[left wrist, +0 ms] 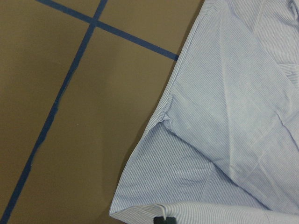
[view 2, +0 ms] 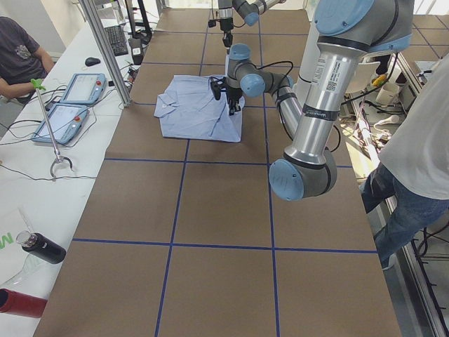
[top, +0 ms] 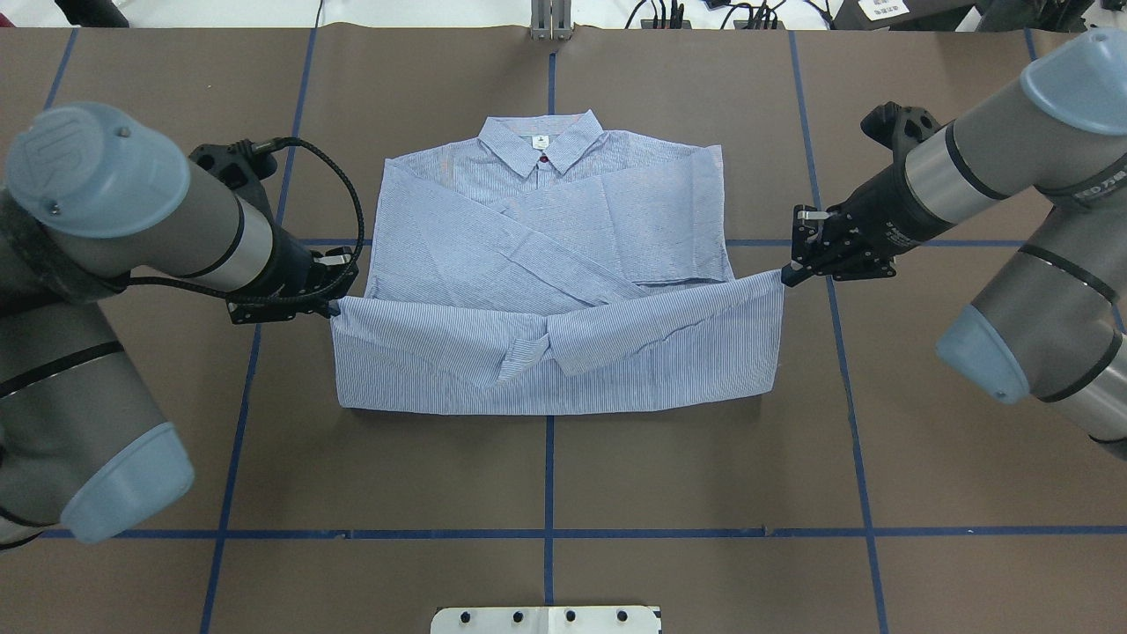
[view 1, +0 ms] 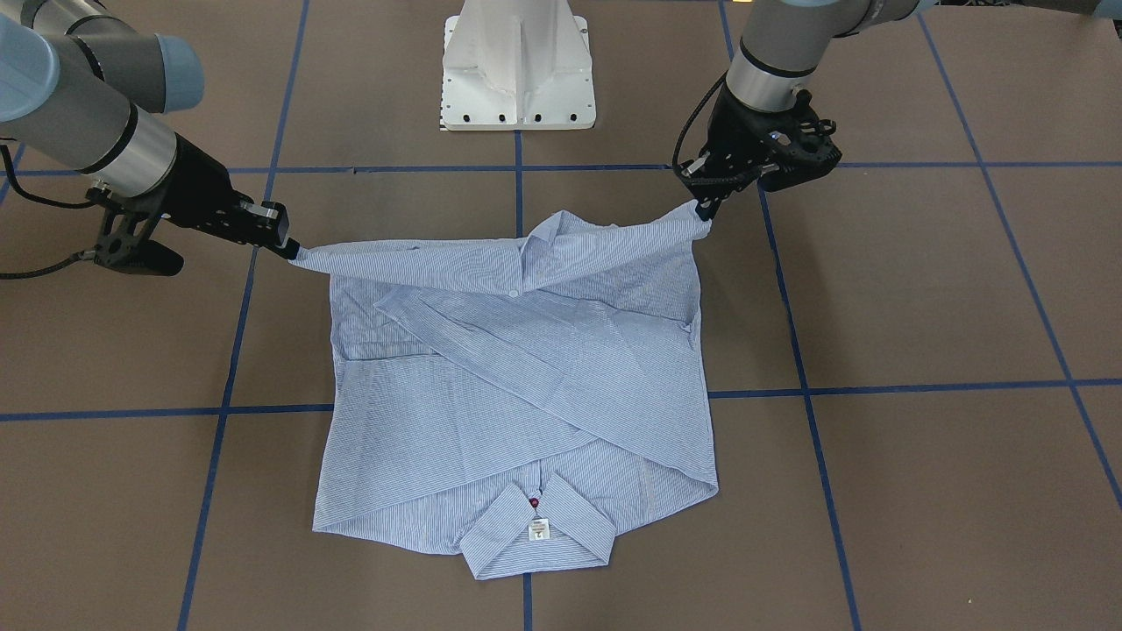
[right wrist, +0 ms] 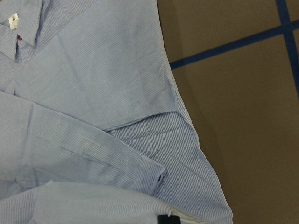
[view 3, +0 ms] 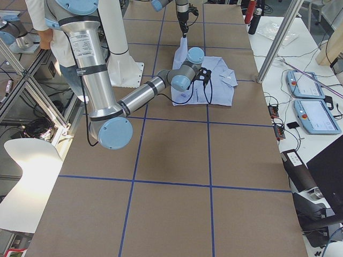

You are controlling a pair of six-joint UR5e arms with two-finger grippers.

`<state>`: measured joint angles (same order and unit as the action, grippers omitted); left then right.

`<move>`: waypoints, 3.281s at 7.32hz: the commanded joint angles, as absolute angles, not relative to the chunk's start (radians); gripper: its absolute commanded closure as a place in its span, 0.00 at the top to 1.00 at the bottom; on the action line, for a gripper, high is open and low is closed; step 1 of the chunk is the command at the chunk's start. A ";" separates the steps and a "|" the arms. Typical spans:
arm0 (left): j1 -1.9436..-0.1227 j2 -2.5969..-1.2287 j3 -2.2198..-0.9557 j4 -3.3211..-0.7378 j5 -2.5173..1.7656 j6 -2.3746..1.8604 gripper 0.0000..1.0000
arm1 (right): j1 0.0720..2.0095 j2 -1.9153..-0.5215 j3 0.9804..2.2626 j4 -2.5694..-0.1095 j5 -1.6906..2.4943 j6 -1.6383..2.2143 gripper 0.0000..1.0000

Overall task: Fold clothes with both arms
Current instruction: 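Carry the held hem with both grippers over the shirt toward the collar, then lower the hem near the collar and open both grippers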

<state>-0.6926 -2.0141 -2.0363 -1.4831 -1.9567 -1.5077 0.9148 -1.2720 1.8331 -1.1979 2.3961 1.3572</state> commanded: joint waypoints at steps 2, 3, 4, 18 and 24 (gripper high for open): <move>-0.781 -2.083 -1.867 -1.606 -1.959 -1.505 0.00 | 0.995 -1.157 1.680 -1.193 2.398 1.350 0.00; -0.799 -2.085 -1.826 -1.644 -1.959 -1.502 0.00 | 1.012 -1.131 1.645 -1.193 2.398 1.348 0.00; -0.810 -2.092 -1.774 -1.681 -1.959 -1.465 0.00 | 1.015 -1.102 1.606 -1.193 2.396 1.345 0.00; -0.893 -2.187 -1.459 -1.876 -1.956 -1.391 0.00 | 1.031 -0.933 1.342 -1.175 2.388 1.339 0.00; -0.888 -2.194 -1.459 -1.875 -1.950 -1.387 1.00 | 1.025 -0.927 1.282 -1.085 2.350 1.341 1.00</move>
<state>-0.8894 -2.1935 -1.4583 -1.8751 -1.9518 -1.3881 1.0258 -0.9299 1.2862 -1.0858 2.3642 1.3400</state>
